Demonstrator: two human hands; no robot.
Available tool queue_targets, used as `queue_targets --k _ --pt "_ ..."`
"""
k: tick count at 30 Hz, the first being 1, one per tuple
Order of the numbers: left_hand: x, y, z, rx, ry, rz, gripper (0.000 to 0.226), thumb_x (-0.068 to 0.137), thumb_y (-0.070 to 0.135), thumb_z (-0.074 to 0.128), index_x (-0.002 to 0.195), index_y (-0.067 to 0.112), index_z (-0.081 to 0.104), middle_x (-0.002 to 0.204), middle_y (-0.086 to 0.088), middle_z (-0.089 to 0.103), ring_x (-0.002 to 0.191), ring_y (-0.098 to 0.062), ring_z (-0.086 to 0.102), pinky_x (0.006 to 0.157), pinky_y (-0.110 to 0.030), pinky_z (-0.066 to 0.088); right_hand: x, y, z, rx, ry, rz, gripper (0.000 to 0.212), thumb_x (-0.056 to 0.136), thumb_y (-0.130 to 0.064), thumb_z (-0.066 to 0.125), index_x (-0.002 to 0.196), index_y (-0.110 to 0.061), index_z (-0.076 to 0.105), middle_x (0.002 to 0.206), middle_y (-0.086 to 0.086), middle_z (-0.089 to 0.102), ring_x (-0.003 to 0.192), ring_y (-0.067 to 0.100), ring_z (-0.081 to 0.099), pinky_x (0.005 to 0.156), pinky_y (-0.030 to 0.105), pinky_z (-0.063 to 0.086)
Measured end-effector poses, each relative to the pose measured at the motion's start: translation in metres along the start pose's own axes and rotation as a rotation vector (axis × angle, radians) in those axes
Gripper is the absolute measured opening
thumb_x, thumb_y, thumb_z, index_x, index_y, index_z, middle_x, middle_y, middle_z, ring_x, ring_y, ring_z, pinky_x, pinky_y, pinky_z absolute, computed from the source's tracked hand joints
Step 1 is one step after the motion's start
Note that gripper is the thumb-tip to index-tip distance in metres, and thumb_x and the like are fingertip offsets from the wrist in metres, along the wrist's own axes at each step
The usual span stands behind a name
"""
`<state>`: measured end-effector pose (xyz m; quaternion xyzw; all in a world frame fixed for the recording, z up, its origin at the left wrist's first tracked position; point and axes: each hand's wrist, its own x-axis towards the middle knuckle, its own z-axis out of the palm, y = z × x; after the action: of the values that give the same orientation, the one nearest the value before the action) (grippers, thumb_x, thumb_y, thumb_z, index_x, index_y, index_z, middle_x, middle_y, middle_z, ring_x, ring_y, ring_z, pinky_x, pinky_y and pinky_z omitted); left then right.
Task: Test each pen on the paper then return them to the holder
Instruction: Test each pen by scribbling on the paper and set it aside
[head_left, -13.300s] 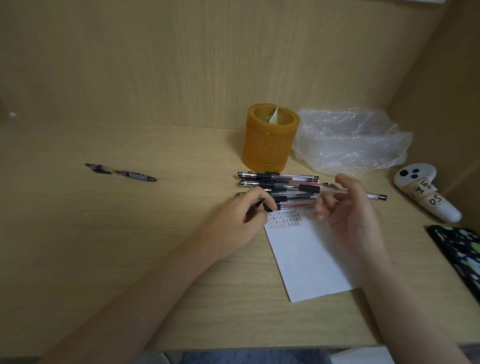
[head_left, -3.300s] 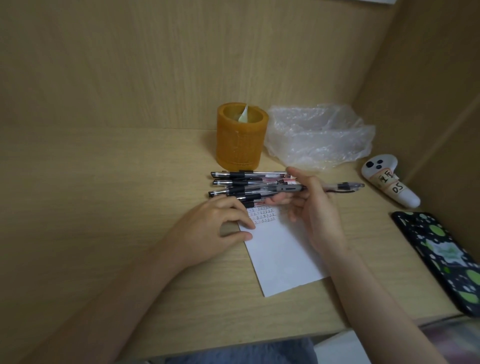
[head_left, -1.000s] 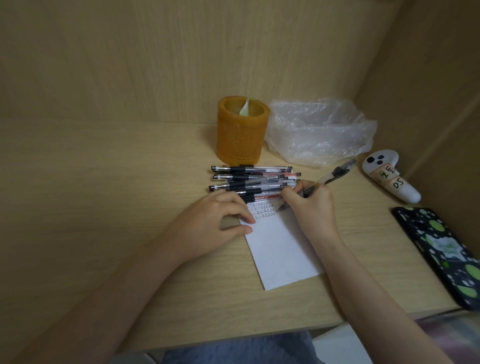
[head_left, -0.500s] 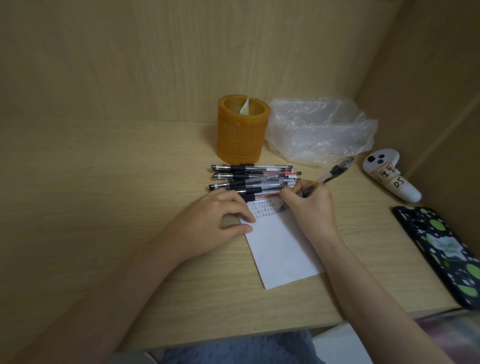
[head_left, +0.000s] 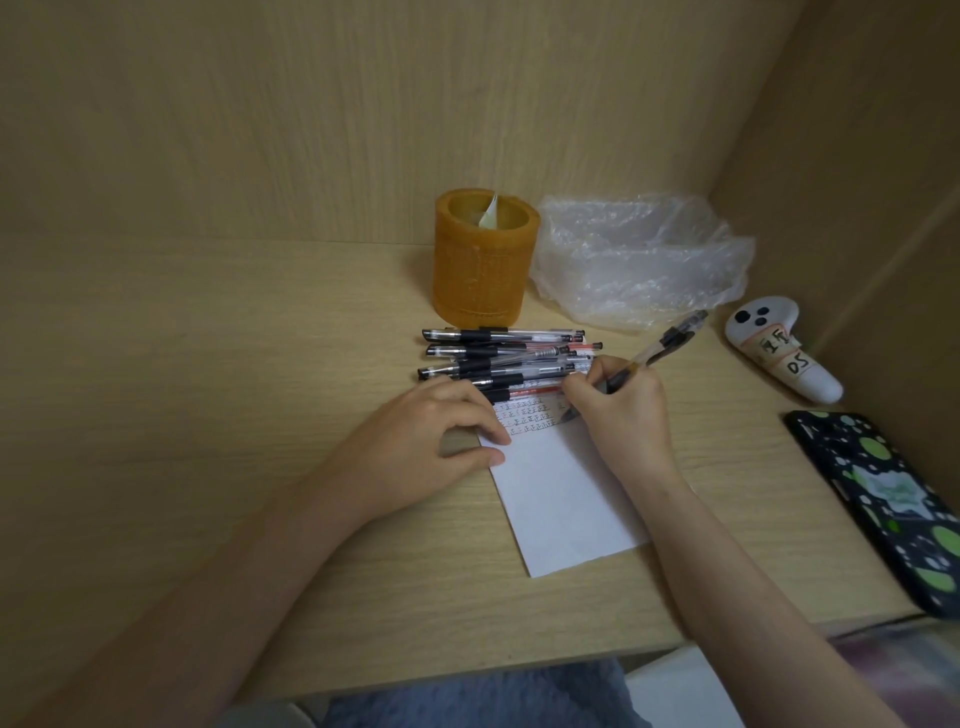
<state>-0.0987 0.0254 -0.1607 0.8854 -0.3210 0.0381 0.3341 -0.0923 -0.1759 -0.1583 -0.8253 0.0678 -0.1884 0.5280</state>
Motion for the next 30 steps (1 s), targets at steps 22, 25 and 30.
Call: queue_targets --k 22,25,30 --pt "0.001 -0.002 0.0 -0.009 -0.003 -0.002 0.034 0.073 0.057 0.05 0.093 0.037 0.068 0.099 0.025 0.055 0.1 0.001 0.051 0.09 -0.027 0.041 0.002 -0.022 -0.013 0.812 -0.248 0.112 0.041 0.09 -0.011 0.059 0.124 -0.017 0.038 0.064 0.0 0.053 0.037 0.006 0.038 0.034 0.015 0.03" --pt "0.0 -0.002 0.001 -0.007 -0.005 -0.007 0.031 0.074 0.056 0.052 0.093 0.038 0.068 0.099 0.025 0.055 0.101 0.001 0.05 0.09 -0.027 0.041 0.001 -0.022 -0.014 0.851 -0.228 0.166 0.073 0.092 -0.014 0.057 0.147 -0.036 0.014 0.065 0.001 0.051 0.039 0.006 0.038 0.037 0.016 0.03" --pt "0.001 -0.002 0.001 -0.01 -0.005 -0.007 0.018 0.077 0.044 0.061 0.093 0.038 0.068 0.099 0.023 0.056 0.101 0.0 0.051 0.091 -0.028 0.041 -0.002 -0.021 -0.012 0.823 -0.268 0.123 0.058 0.097 -0.006 0.046 0.144 -0.035 0.029 0.063 0.005 0.046 0.037 0.008 0.035 0.035 0.017 0.032"
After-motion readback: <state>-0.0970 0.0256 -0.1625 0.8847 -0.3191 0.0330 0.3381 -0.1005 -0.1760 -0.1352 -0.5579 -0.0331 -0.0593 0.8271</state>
